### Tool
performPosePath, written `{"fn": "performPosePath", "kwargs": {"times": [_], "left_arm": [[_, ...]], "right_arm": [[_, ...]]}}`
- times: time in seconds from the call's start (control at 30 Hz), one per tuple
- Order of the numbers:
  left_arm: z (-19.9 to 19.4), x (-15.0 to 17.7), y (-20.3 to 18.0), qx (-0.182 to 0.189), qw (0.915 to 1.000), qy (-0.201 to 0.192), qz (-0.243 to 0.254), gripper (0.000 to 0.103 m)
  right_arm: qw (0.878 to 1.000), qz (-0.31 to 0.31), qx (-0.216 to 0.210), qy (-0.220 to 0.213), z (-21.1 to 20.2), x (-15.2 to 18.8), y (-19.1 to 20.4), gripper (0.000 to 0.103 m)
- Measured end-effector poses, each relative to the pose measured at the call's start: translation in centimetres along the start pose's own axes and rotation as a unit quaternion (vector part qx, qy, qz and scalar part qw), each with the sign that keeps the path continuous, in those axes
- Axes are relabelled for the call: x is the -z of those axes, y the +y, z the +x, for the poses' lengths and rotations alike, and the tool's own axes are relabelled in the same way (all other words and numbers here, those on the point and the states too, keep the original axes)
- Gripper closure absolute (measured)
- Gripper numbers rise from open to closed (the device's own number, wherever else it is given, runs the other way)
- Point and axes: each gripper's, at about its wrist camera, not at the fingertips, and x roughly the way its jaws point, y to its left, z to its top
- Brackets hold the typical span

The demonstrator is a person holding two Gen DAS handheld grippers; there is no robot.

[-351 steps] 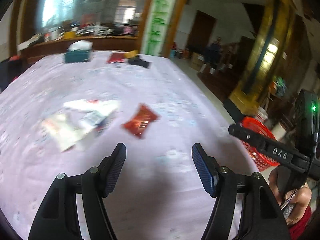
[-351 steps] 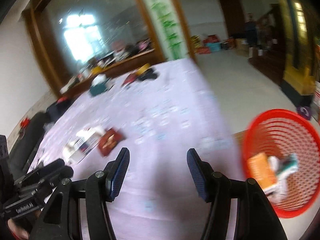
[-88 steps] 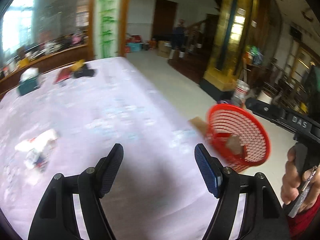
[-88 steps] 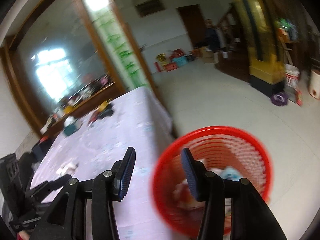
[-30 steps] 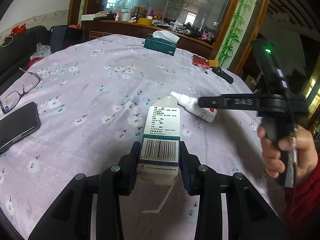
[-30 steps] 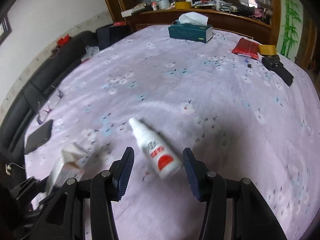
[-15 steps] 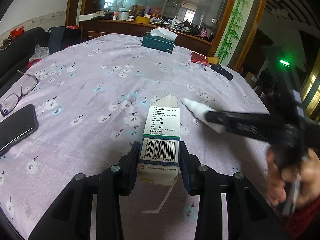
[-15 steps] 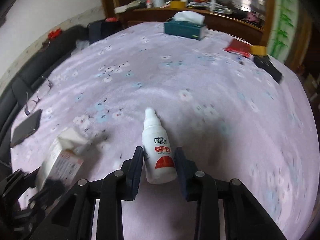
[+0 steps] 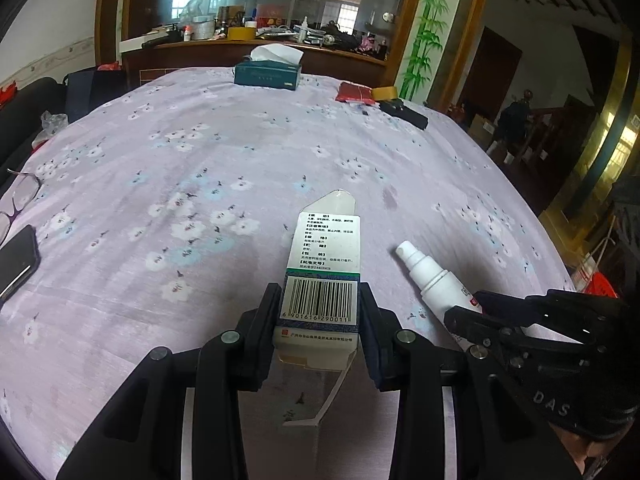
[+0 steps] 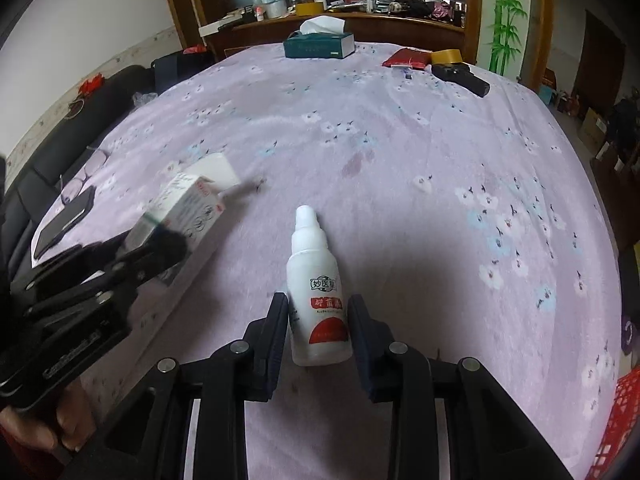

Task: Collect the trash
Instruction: 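Hold the medicine box and dropper bottle above the table with both tools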

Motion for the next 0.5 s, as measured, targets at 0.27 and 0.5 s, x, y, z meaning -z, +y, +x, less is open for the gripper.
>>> {"fn": "performPosePath", "kwargs": {"times": [0.27,0.5], "left_arm": [[0.4,0.1,0.1,-0.010,0.9999,0.006,-0.002,0.068],[0.2,0.1,0.1,-0.015,0.9999,-0.002,-0.002,0.068]], "right_arm": [[1.000,-0.010,0.003,0.002,1.1,-0.9,0.6,0.070],[1.000,0.013,0.002,-0.002,1.7,-0.5,0.3,0.071]]}}
